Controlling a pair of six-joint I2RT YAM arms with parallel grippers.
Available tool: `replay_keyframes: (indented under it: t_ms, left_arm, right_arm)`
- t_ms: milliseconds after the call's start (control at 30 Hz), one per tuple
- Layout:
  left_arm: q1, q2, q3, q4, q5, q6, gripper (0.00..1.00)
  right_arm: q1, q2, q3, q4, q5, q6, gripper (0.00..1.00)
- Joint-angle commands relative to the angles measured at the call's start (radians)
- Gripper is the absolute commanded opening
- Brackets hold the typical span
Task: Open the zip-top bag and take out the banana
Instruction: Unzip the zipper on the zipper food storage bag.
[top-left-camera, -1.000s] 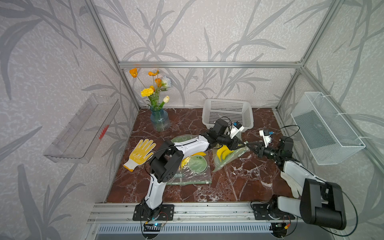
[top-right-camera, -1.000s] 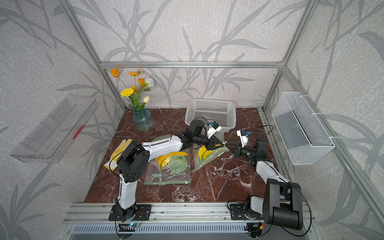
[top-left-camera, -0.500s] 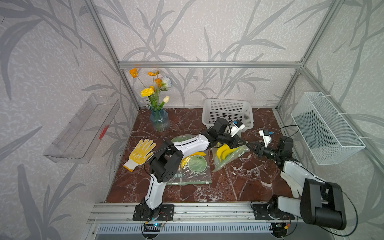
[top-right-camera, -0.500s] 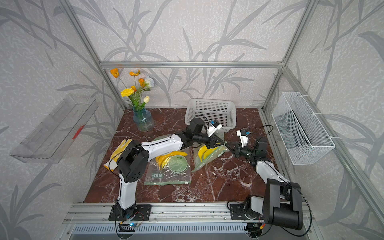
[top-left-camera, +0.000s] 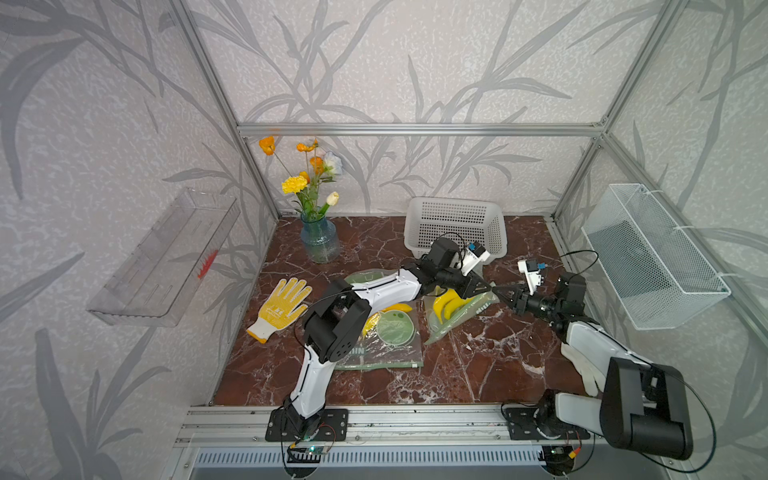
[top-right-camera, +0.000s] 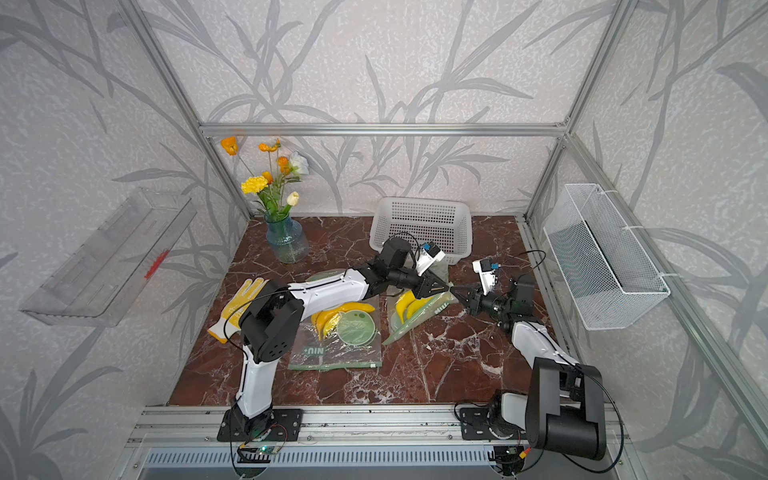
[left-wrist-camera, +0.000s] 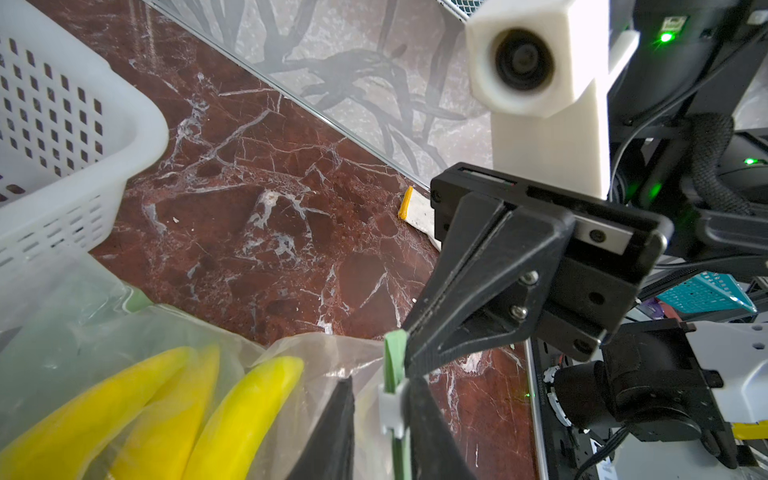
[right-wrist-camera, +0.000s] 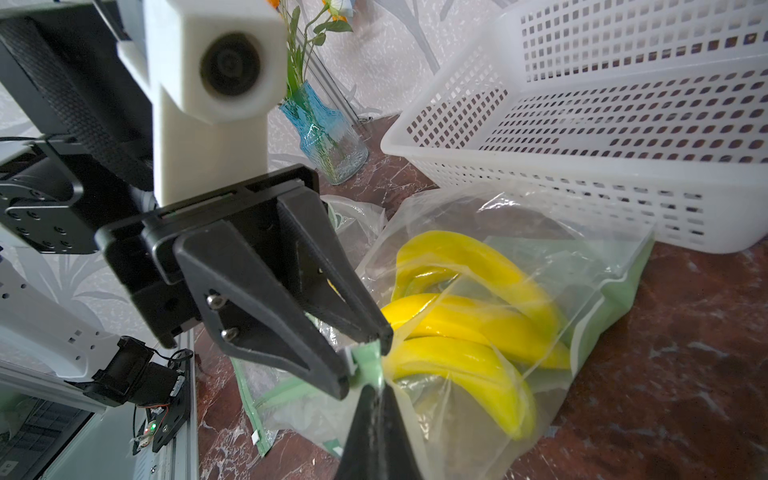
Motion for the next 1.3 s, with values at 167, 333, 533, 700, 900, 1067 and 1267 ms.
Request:
replay_keyframes:
  t_ms: [167,333,533,700,900,1067,1267]
  left_arm:
    - [-0.006,0.004,0.025,-0.008,0.018,0.009,0.18]
    - [-0.007,-0.004,0.021,-0.011,0.025,0.01,0.22]
    - [-0.007,-0.009,0.012,-0.016,0.024,0.016,0.2]
    - [-0.007,-0.01,0.012,-0.01,0.028,0.013,0.18]
    - [-0.008,-0.012,0.006,-0.012,0.025,0.016,0.17]
    - [-0.008,-0.009,0.007,-0.006,0.029,0.012,0.13]
    - [-0.008,-0.009,0.006,-0.008,0.026,0.013,0.09]
  right_arm:
    - [0.004,-0.018,0.016,0.007,0.003,-0.017,0.0]
    - [0.004,-0.021,0.014,0.007,0.012,-0.018,0.0]
    - [0.004,-0.023,0.015,0.006,0.016,-0.018,0.0]
    - [0.004,-0.025,0.014,0.007,0.019,-0.019,0.0]
    - [0.004,-0.025,0.014,0.004,0.022,-0.02,0.0]
    - [0.004,-0.025,0.014,0.004,0.022,-0.019,0.0]
    - [0.004,-0.026,0.014,0.004,0.021,-0.02,0.0]
